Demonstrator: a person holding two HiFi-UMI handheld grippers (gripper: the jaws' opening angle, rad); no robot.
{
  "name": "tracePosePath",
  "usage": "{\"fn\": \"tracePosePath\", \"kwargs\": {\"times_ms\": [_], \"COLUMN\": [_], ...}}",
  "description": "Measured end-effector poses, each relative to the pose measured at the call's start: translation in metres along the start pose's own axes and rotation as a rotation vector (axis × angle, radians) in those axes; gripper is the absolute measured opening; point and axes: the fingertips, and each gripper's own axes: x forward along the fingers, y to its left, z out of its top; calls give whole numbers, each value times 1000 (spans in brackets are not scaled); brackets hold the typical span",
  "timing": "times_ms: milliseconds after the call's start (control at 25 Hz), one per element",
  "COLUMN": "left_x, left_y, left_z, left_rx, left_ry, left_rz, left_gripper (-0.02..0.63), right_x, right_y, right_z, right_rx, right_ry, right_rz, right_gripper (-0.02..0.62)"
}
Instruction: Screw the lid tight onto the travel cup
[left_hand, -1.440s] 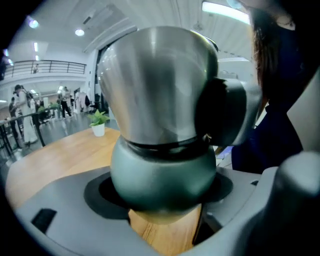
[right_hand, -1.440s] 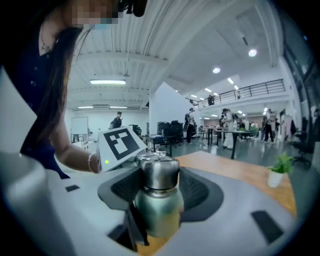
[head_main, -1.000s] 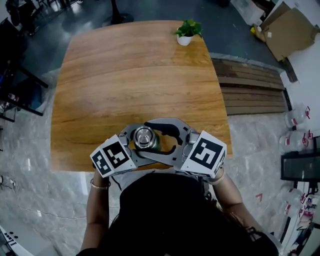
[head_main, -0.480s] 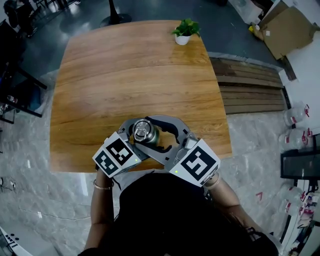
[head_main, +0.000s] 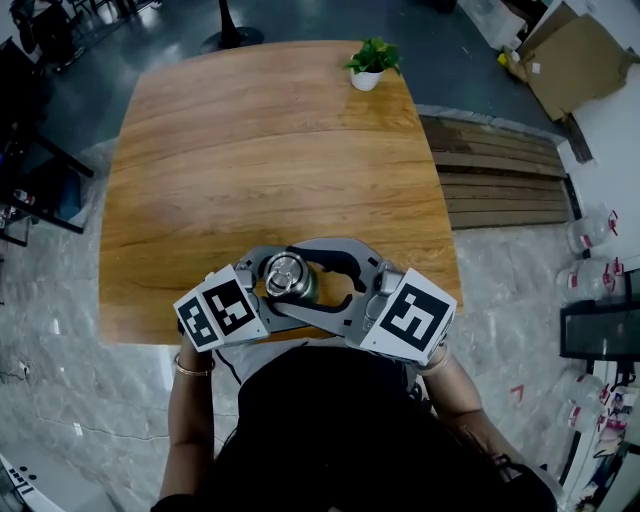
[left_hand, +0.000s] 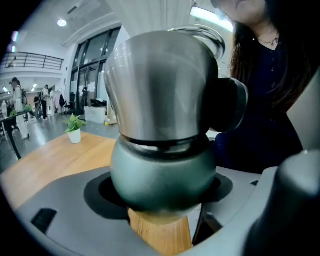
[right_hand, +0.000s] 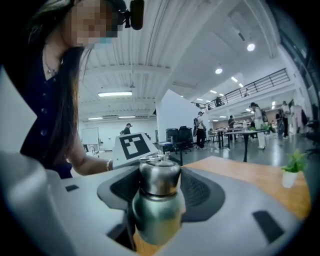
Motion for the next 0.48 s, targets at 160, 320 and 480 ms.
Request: {"fn": "tracePosePath", "kwargs": {"times_ms": [160,320,480], "left_x": [1,3,5], "left_y": [17,33,14], "left_z": [1,-3,-4], "left_rx": [-50,-91,-53], "left_ry": [-34,-13,-15], "left_rz": [84,181,68], "left_gripper": [400,400,400], "right_x": [4,7,6], "right_y": [-12,-22,-12], "right_z": [-3,-3,-5], "right_rx": [-72,-52,9], "right_ry": [25,-2,7], "right_rz": [-174,-274,-152], "right_gripper": [262,262,264]}}
